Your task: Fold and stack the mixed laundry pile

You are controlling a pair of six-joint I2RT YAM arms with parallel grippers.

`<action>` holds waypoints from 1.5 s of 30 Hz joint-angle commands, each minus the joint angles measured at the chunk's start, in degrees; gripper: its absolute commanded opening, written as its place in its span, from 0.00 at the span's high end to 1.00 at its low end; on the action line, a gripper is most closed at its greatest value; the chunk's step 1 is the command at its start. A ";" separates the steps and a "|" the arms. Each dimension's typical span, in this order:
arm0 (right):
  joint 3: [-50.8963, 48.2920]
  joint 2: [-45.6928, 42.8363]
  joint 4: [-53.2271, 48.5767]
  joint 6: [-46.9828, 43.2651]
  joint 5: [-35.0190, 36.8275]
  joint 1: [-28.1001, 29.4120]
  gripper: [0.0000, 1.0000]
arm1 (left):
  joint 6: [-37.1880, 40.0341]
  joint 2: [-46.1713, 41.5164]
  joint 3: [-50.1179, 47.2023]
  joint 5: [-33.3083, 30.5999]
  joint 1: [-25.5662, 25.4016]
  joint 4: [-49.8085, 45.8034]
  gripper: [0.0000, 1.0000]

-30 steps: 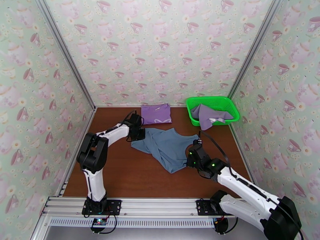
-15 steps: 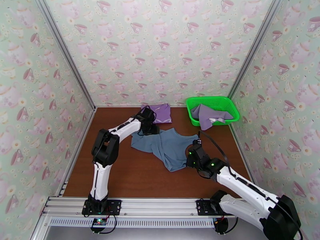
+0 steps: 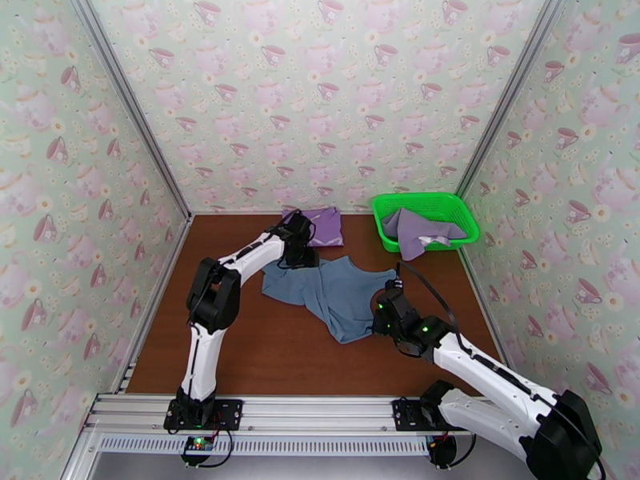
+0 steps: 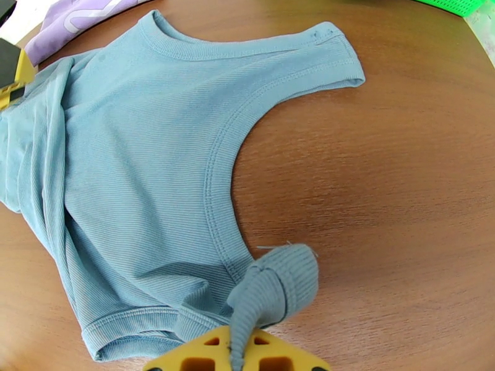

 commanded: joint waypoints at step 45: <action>-1.02 -2.99 -0.53 1.28 -0.76 -0.32 1.00 | 0.85 5.88 10.09 -8.60 -0.20 -6.54 0.97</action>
